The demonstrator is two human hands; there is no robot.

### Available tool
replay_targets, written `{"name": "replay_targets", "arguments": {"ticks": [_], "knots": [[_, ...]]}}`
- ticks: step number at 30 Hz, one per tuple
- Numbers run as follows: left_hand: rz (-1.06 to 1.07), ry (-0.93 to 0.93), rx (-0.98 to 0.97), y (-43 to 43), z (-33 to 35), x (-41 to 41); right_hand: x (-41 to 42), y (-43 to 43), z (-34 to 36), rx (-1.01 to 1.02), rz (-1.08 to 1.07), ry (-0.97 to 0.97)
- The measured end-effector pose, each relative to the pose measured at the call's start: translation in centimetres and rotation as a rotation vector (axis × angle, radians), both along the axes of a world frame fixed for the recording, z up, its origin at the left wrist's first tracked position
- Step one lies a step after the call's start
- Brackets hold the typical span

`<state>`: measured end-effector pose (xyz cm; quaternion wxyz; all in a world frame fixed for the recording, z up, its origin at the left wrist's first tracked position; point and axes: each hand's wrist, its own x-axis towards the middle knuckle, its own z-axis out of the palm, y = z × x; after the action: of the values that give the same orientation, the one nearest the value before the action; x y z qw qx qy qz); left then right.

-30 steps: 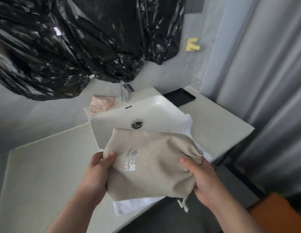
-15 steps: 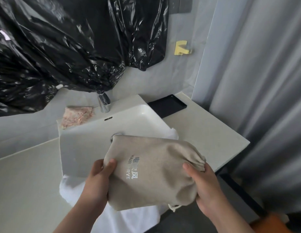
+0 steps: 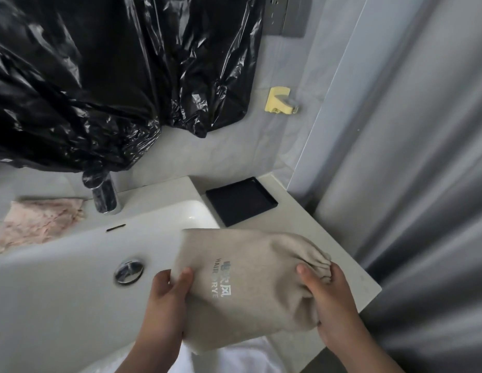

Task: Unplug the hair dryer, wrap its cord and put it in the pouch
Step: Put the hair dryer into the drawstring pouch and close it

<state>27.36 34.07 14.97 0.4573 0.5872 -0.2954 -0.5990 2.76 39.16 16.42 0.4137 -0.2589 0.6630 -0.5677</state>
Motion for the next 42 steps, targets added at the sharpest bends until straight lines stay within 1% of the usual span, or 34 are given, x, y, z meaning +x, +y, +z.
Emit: {"name": "replay_targets", "arguments": {"ticks": [4, 7, 13, 17, 21, 24, 28, 31, 35, 42], "knots": [[0.032, -0.046, -0.019, -2.3, -0.2, -4.0, -4.2, -4.5, -0.3, 0.001, 0.023, 0.002], [0.069, -0.056, -0.02, -4.9, -0.5, -7.4, -7.9, -8.5, -0.9, 0.01, 0.098, -0.006], [0.156, -0.073, 0.049, -10.7, -1.8, -15.7, -16.8, -17.1, -3.4, 0.03, 0.257, -0.06], [0.207, -0.089, 0.11, -14.0, -2.9, -20.4, -21.7, -21.7, -4.7, 0.048, 0.315, -0.084], [0.254, -0.035, 0.167, -17.2, -3.9, -23.3, -24.7, -26.6, -6.0, 0.079, 0.393, -0.086], [0.271, 0.02, 0.205, -19.9, -4.5, -23.9, -25.1, -30.6, -7.1, 0.103, 0.458, -0.094], [0.315, 0.025, 0.209, -23.9, -5.8, -23.2, -23.9, -35.6, -8.7, 0.139, 0.544, -0.106], [0.341, 0.047, 0.202, -26.6, -7.6, -22.3, -22.8, -38.9, -10.3, 0.174, 0.569, -0.115], [0.369, 0.071, 0.218, -29.6, -10.6, -21.5, -21.6, -42.3, -12.5, 0.205, 0.544, -0.097], [0.406, 0.081, 0.226, -33.9, -14.2, -19.9, -20.0, -46.3, -15.8, 0.247, 0.59, -0.099]]}}
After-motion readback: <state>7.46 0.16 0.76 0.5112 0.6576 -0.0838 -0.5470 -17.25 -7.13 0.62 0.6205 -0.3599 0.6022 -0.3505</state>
